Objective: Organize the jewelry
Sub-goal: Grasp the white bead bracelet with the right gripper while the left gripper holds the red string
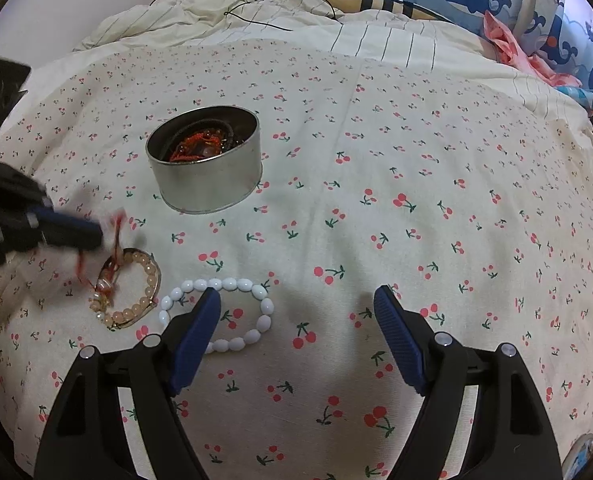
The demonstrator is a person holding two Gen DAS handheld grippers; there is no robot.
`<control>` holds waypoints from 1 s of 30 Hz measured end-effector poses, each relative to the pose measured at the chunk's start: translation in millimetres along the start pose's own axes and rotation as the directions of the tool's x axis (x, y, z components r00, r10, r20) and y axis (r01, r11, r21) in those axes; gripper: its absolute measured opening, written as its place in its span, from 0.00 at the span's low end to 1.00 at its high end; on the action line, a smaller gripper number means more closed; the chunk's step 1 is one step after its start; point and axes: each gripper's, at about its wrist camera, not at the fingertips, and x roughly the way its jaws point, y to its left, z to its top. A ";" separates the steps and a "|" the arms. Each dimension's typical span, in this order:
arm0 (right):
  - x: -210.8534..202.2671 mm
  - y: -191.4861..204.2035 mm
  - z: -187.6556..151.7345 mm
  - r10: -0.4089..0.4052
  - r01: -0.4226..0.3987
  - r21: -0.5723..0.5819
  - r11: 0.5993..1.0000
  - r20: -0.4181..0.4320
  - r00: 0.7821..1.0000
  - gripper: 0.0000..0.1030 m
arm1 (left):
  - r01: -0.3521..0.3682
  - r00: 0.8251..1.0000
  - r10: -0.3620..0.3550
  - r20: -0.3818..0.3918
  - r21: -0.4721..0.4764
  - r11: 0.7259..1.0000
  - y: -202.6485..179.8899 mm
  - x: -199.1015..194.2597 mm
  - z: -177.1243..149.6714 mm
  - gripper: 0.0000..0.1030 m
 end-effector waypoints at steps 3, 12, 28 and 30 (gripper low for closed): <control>5.1 3.7 -1.9 0.004 -0.005 -0.015 1.000 -0.019 1.000 0.76 | -0.003 0.998 0.006 0.055 -0.048 0.999 10.0 -12.5 5.5 0.02; 24.7 18.0 -7.2 0.008 -0.012 -0.055 0.998 -0.060 0.998 0.76 | -0.137 0.990 0.123 -0.071 -0.255 0.957 54.8 25.2 5.9 0.02; -8.2 -11.6 3.9 0.146 -0.155 0.109 0.982 0.088 0.985 0.08 | -0.134 0.991 0.132 -0.025 -0.231 0.964 52.1 10.4 10.0 0.03; -13.8 -16.5 6.0 0.167 -0.184 0.139 0.973 0.122 0.978 0.08 | -0.116 0.992 0.123 0.018 -0.230 0.966 50.9 0.9 12.1 0.03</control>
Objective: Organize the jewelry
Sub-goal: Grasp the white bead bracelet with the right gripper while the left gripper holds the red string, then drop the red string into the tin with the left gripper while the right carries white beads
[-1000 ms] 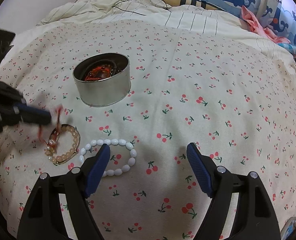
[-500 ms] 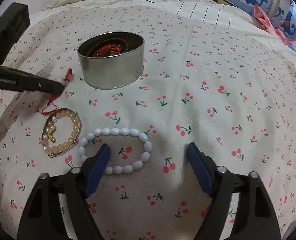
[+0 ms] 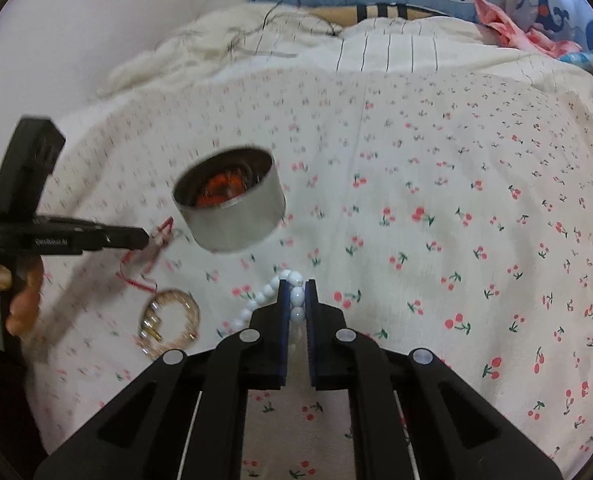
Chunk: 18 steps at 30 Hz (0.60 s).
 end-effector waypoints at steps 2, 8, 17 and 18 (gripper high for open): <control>-7.2 -3.0 3.7 0.035 -0.036 0.030 0.999 0.034 0.999 0.08 | 0.008 0.999 -0.008 0.034 0.012 1.000 -3.1 -7.5 1.6 0.03; -20.1 -6.4 14.0 0.108 -0.118 0.088 0.989 0.119 0.987 0.08 | 0.036 0.993 -0.041 0.108 0.050 0.998 -15.6 -27.4 5.2 0.03; -27.5 -6.5 18.4 0.180 -0.200 0.125 0.972 0.158 0.971 0.08 | 0.016 0.998 -0.019 0.058 0.049 0.999 -17.7 -25.5 6.7 0.03; -27.5 -5.3 18.2 0.177 -0.197 0.121 0.973 0.156 0.972 0.08 | 0.015 1.000 -0.016 0.018 0.041 0.999 -14.2 -16.3 5.6 0.03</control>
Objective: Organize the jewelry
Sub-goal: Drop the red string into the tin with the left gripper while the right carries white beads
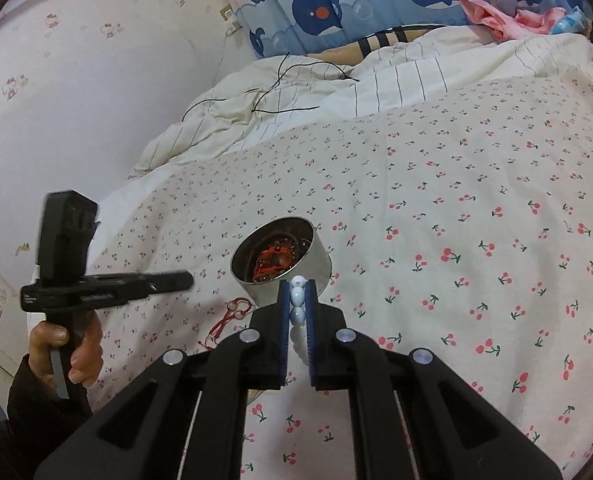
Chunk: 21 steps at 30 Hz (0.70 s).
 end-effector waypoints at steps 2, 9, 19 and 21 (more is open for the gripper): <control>0.3 1.7 -1.0 0.005 -0.005 -0.004 1.000 -0.004 1.000 0.08 | -0.060 0.997 0.060 -0.043 -0.001 0.998 5.8 13.2 -5.9 0.04; 0.0 2.0 -3.3 0.021 -0.021 -0.002 1.000 -0.011 1.000 0.08 | -0.196 0.970 0.214 -0.111 0.153 0.968 -12.5 48.9 -21.1 0.57; -3.5 3.4 -2.9 0.036 -0.036 0.000 0.999 0.003 0.999 0.08 | -0.147 0.984 0.160 -0.083 0.146 0.978 -17.6 39.2 -20.7 0.03; -5.6 4.1 -2.1 0.043 -0.044 0.001 0.999 0.013 0.999 0.08 | -0.112 0.991 0.122 -0.053 0.152 0.982 -23.3 26.8 -17.5 0.03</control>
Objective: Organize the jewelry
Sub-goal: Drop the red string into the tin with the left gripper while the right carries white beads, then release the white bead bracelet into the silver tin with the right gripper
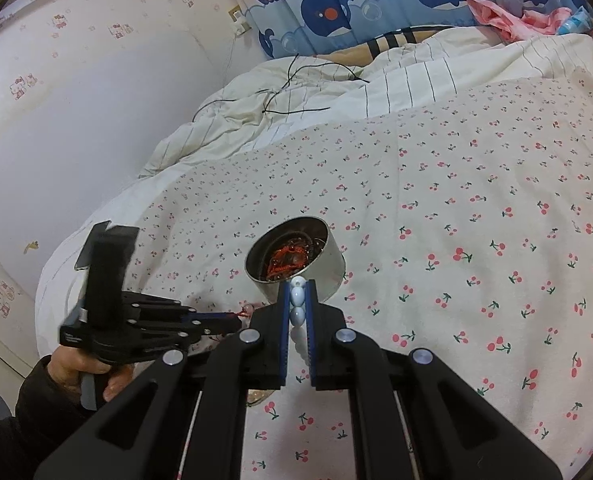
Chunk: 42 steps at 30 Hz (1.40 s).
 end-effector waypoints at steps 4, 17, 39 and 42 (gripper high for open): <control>-4.6 2.9 6.0 0.029 -0.029 0.006 1.000 0.034 0.999 0.08 | 0.042 0.995 -0.042 0.092 0.006 0.999 -4.4 -31.4 10.2 0.03; -6.8 14.3 34.1 0.104 -0.104 0.000 0.995 0.111 0.988 0.08 | 0.033 0.994 -0.024 0.106 -0.080 0.996 4.6 8.6 68.2 0.04; 115.0 4.8 57.0 0.002 0.001 0.025 1.000 -0.123 0.992 0.09 | 0.062 0.960 0.032 0.280 -0.320 0.945 70.7 -57.0 53.1 0.66; 114.7 12.5 51.8 -0.131 0.120 -0.096 0.988 -0.115 0.985 0.34 | -0.029 0.973 0.083 0.214 -0.243 0.970 53.3 -48.6 47.3 0.69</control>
